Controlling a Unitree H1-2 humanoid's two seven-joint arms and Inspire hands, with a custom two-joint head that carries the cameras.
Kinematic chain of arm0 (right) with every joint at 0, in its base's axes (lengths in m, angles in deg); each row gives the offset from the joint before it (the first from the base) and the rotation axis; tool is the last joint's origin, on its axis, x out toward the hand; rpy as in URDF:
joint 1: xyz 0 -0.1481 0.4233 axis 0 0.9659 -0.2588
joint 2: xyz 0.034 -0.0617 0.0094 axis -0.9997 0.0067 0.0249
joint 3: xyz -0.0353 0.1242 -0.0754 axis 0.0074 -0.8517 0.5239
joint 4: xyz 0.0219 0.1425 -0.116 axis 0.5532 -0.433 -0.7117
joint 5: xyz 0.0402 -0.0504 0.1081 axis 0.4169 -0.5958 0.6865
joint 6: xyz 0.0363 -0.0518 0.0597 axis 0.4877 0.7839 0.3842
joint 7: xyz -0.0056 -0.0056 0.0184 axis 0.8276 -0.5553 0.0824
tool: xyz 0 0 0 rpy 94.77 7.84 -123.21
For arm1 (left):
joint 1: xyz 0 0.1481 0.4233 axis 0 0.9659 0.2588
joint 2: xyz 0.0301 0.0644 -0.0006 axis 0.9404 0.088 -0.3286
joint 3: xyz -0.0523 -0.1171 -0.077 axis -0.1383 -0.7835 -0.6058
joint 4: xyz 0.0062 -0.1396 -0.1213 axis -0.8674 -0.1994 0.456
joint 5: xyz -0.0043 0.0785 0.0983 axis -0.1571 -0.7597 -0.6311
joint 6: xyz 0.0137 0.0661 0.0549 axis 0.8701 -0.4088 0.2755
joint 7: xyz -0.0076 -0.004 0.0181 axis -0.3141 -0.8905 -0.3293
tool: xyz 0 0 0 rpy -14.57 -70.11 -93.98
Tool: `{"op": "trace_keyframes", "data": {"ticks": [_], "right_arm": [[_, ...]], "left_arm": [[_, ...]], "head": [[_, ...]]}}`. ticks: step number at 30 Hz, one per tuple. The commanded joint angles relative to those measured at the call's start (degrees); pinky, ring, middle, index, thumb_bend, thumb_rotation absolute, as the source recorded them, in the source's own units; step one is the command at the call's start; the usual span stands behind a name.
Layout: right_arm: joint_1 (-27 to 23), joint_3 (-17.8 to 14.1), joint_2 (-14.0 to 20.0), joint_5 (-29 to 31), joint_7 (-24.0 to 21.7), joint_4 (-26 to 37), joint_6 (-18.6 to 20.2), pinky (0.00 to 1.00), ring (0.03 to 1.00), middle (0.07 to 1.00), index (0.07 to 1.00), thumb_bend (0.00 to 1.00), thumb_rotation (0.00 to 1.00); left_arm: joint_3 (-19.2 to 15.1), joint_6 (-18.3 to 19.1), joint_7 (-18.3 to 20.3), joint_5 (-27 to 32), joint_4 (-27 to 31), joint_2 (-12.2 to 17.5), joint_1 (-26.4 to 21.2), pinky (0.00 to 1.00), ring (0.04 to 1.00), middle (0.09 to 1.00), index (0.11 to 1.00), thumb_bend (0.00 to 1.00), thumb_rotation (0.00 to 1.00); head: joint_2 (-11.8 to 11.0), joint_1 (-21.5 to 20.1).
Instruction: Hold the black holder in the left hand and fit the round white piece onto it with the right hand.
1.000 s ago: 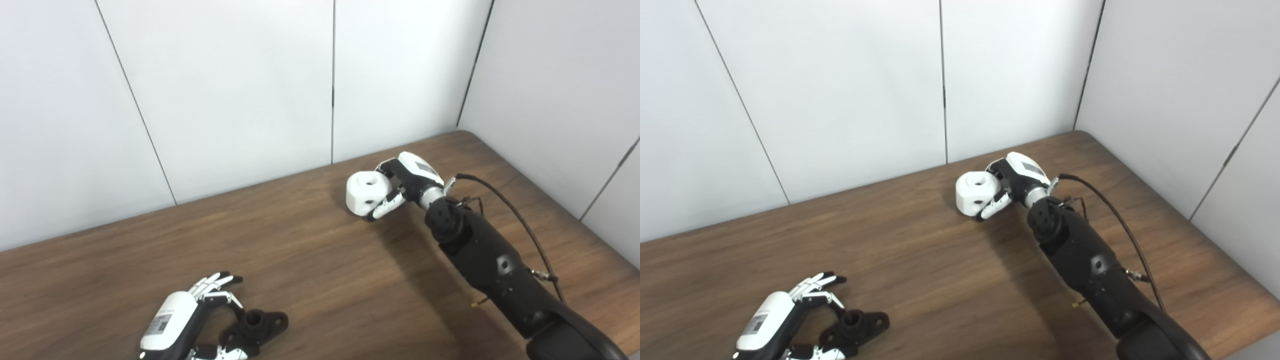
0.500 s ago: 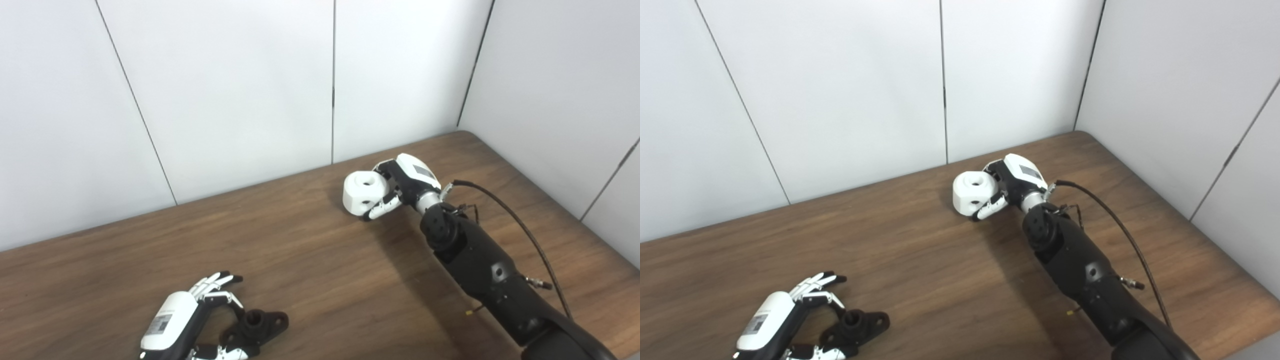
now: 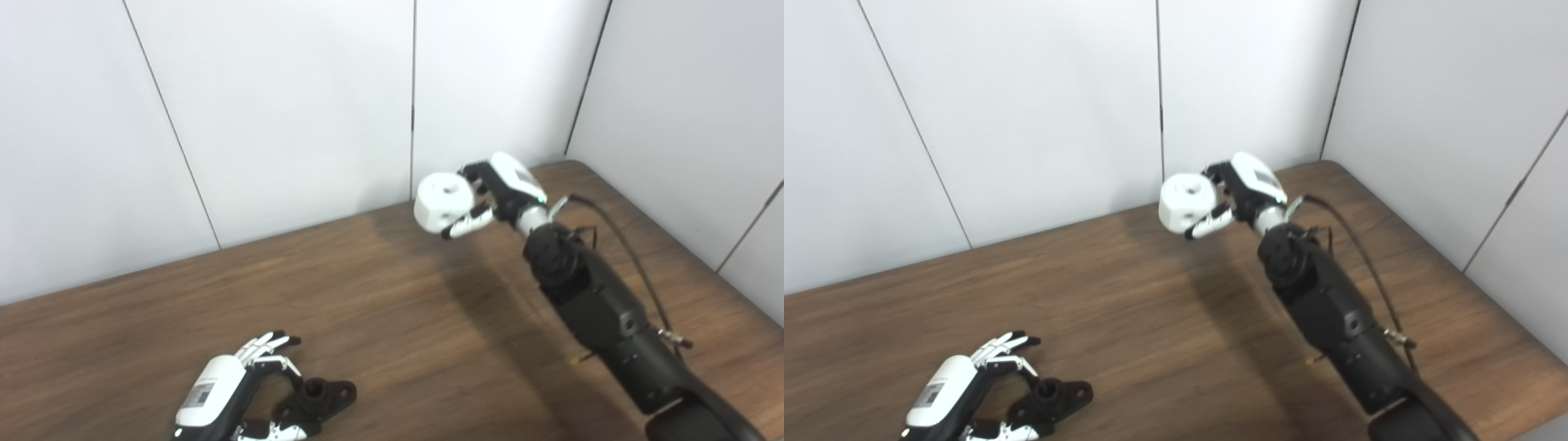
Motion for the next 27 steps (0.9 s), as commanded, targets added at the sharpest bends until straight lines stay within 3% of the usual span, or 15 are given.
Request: {"op": "trace_keyframes", "data": {"ticks": [1, 15, 27], "right_arm": [[-2.4, -0.5, 1.3, -0.1, -0.9, 3.5, -0.8, 0.68, 0.773, 0.756, 0.481, 0.52, 0.13], [-1.2, 3.6, -0.4, -0.1, -10.5, 17.6, -1.1, 0.64, 0.758, 0.751, 0.481, 0.52, 0.13], [0.0, 8.5, -2.4, -1.9, -15.9, 24.6, -4.7, 0.62, 0.753, 0.738, 0.480, 0.52, 0.13]], "left_arm": [[1.5, 3.7, 3.2, -2.0, -5.5, 1.1, 5.9, 0.92, 0.937, 0.869, 0.484, 0.52, 0.05], [2.2, 4.3, 2.4, -3.7, -6.2, -0.3, 5.3, 0.93, 0.939, 0.873, 0.484, 0.52, 0.05], [2.7, 6.1, 3.1, -4.2, -5.9, -1.9, 5.2, 0.95, 0.952, 0.881, 0.484, 0.52, 0.05]], "head": [[0.1, 0.3], [1.3, 5.4], [2.5, 10.3]]}}
